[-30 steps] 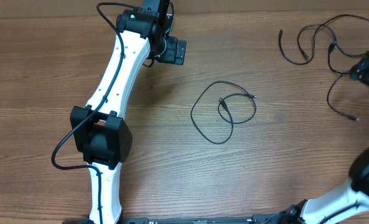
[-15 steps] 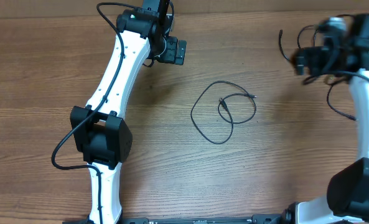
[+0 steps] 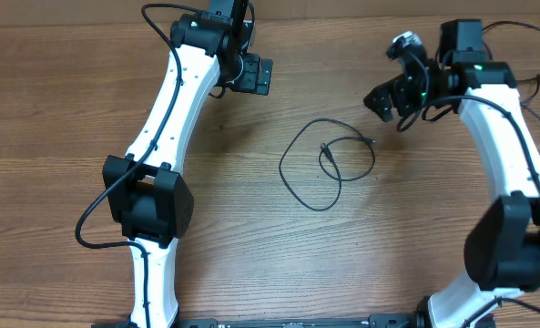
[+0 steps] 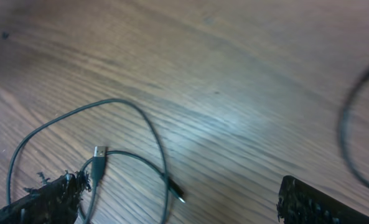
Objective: Untangle cables
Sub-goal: 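Swing the right gripper left to the remaining cable at center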
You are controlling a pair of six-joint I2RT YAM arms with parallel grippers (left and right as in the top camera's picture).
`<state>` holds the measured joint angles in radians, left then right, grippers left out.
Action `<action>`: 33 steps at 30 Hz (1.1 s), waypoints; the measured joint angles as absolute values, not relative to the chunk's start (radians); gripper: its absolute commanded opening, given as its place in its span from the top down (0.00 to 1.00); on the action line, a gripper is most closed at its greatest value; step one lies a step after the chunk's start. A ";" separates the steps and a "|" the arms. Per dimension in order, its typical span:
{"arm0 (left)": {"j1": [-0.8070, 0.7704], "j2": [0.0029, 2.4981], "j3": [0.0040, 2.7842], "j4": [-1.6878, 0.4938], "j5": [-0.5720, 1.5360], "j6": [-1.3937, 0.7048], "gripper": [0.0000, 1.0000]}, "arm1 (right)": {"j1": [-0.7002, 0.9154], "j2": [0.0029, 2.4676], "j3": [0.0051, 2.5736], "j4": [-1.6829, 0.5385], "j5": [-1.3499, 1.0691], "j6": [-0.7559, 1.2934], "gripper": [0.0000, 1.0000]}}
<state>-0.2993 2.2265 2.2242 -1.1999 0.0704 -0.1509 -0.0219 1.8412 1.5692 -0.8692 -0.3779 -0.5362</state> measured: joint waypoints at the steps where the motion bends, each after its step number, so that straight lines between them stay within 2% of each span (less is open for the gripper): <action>1: -0.299 2.226 2.224 -1.200 0.070 -0.151 0.01 | -0.015 1.864 1.569 -0.868 -0.391 -0.540 0.00; 15: -0.299 2.226 2.224 -1.200 0.070 -0.151 0.00 | 0.088 2.019 1.569 -0.854 -0.422 -0.581 0.00; 33: -0.299 2.226 2.224 -1.200 0.070 -0.151 0.01 | 0.125 2.086 1.569 -0.853 -0.401 -0.634 0.00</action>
<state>-0.2993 2.2265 2.2242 -1.1999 0.0704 -0.1509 0.1246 2.0865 1.5692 -0.8532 -0.4007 -0.6338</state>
